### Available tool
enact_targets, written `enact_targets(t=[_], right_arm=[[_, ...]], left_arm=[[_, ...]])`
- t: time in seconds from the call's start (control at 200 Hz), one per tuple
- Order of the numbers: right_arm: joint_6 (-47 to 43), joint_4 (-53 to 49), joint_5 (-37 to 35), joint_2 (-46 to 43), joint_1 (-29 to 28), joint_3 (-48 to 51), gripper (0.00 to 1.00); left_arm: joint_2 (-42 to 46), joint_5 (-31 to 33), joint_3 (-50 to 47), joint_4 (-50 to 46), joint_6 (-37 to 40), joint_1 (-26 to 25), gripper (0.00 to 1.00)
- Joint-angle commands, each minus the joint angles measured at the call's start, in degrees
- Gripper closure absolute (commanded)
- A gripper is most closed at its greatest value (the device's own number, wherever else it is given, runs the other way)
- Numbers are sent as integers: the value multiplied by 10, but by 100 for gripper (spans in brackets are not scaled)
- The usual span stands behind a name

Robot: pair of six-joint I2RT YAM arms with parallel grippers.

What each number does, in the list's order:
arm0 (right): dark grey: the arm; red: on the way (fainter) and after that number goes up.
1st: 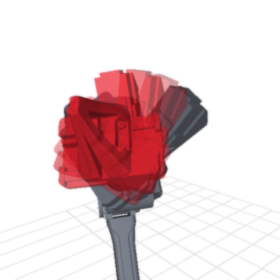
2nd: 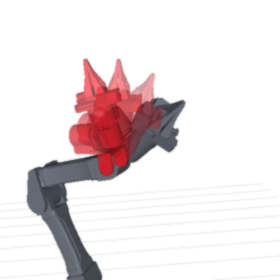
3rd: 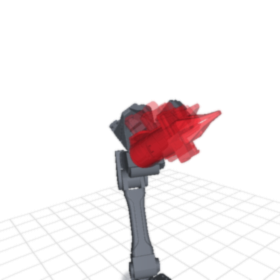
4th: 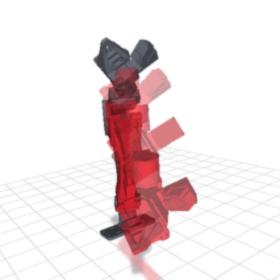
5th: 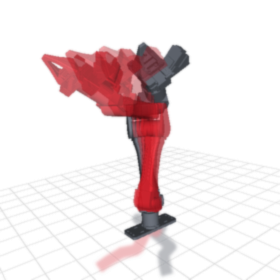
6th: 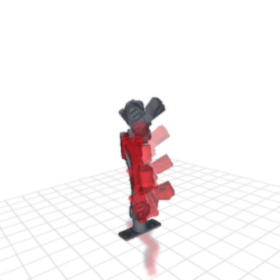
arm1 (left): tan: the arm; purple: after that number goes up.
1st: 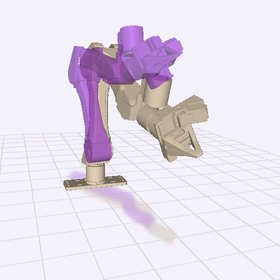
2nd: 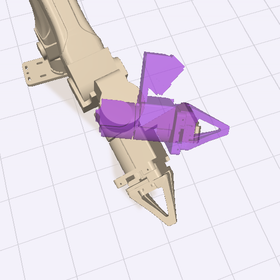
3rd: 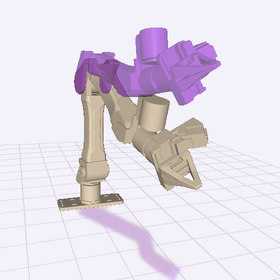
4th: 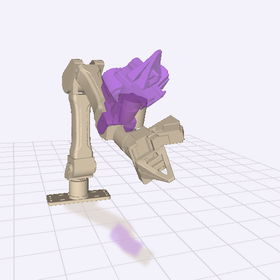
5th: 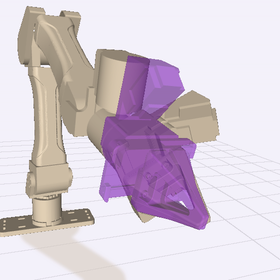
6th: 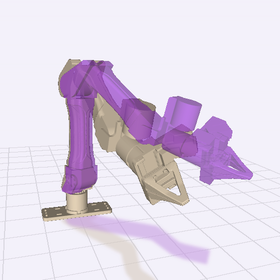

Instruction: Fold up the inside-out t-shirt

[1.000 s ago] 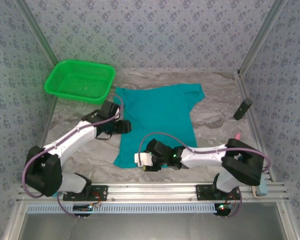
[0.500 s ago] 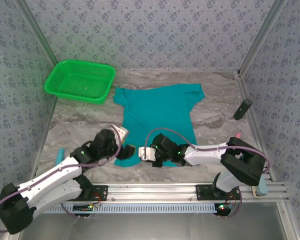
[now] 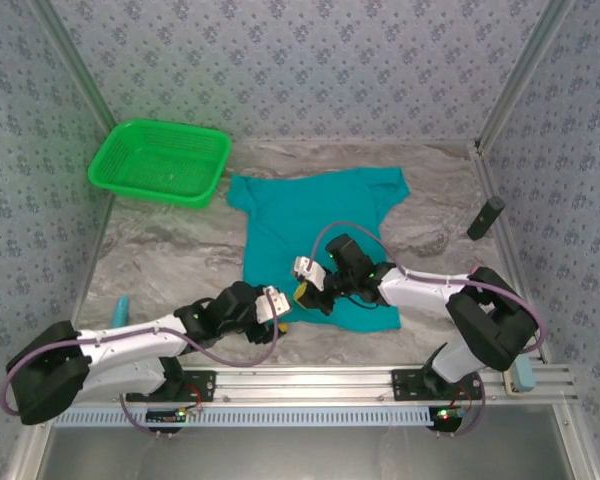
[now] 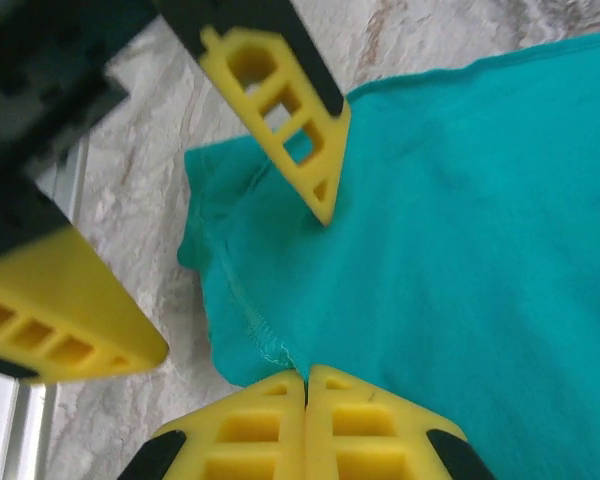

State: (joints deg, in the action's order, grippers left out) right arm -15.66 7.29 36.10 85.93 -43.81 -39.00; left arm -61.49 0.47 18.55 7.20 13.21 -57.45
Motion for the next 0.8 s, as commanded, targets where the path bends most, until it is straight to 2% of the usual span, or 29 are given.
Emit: enact_targets(t=[0.0,0.13,0.245,0.285,0.335,0.365,0.38,0.47,0.53,0.68,0.795], right_arm=[[47,33,54,-8,11,-7,100],[50,36,85,1,24,-10,100],[55,31,101,1,33,-15,100],[54,26,105,-3,39,-17,100],[48,19,92,-10,45,-16,100],[46,19,73,-16,49,-13,100],[47,20,59,-19,51,-11,96],[36,37,-35,-42,61,10,81],[5,69,-65,-61,58,36,68],[-14,176,-89,-120,22,108,64],[-62,131,-63,-163,-39,110,63]], left_arm=[[-22,20,7,102,27,-4,20],[-74,33,4,182,54,-4,20],[-123,62,35,182,80,-4,33],[-134,73,44,181,85,-2,46],[-134,61,61,161,73,10,73],[-128,40,71,141,61,23,92],[-123,24,75,131,55,30,100],[-86,1,78,116,10,60,100],[-59,0,81,96,-21,76,100],[-35,-44,142,-39,-101,120,100],[-31,-86,161,-74,-137,141,100]])
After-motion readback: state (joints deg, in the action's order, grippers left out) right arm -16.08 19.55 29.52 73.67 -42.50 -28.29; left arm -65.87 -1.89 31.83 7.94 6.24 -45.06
